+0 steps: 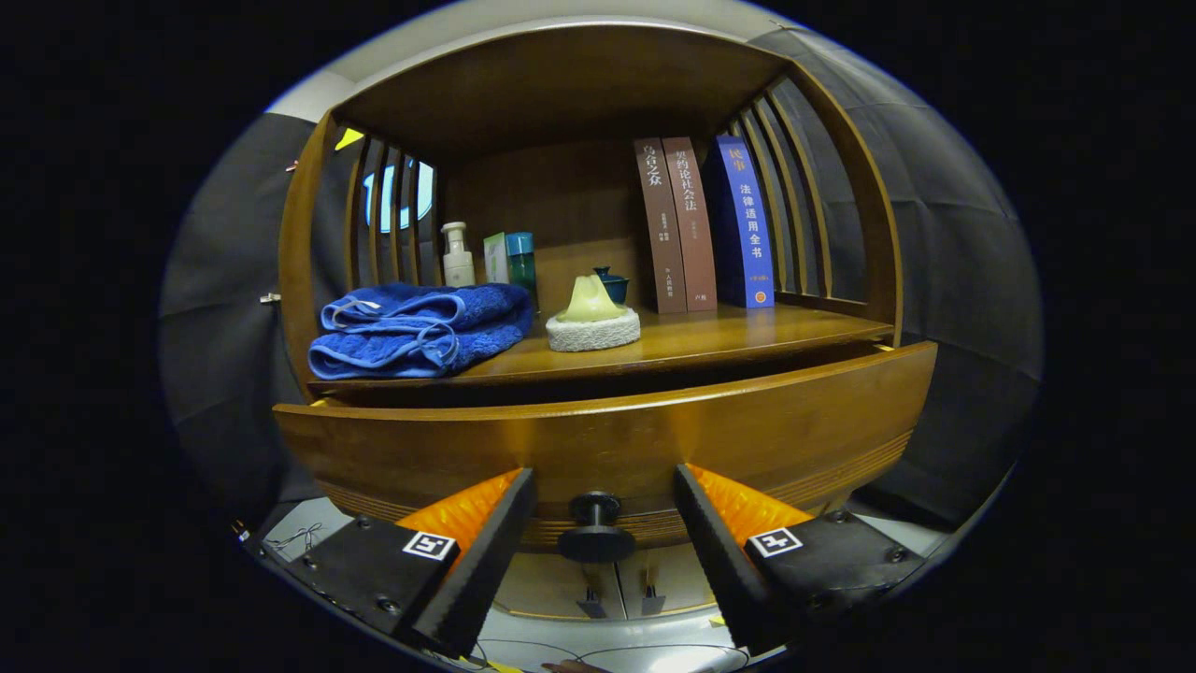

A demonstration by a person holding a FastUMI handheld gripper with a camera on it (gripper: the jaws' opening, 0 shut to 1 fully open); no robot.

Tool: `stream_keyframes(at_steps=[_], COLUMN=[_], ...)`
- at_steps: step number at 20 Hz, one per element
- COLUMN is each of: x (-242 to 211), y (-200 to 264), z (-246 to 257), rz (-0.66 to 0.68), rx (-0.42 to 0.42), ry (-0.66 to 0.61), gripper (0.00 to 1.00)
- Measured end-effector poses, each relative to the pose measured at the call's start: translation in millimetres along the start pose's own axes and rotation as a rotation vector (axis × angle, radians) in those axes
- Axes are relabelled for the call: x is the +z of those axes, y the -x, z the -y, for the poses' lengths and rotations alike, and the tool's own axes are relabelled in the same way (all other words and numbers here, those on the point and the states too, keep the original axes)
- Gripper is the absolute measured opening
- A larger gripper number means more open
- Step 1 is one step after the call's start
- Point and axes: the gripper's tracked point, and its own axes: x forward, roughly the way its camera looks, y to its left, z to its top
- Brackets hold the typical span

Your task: Pull open the drawer, take out the items inside it, and place them on the countertop above the cabinet.

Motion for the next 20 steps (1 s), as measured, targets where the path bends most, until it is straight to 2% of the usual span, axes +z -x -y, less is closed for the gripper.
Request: stream_keyframes(at_steps=[8,20], x=[5.4,10.4], y=[-23.1,-21.9], z=[-1.3,0.3], rz=[0.007,0.009], rx=[-0.002,-0.011], ry=[-0.001,0.05], gripper=[0.98,1.0])
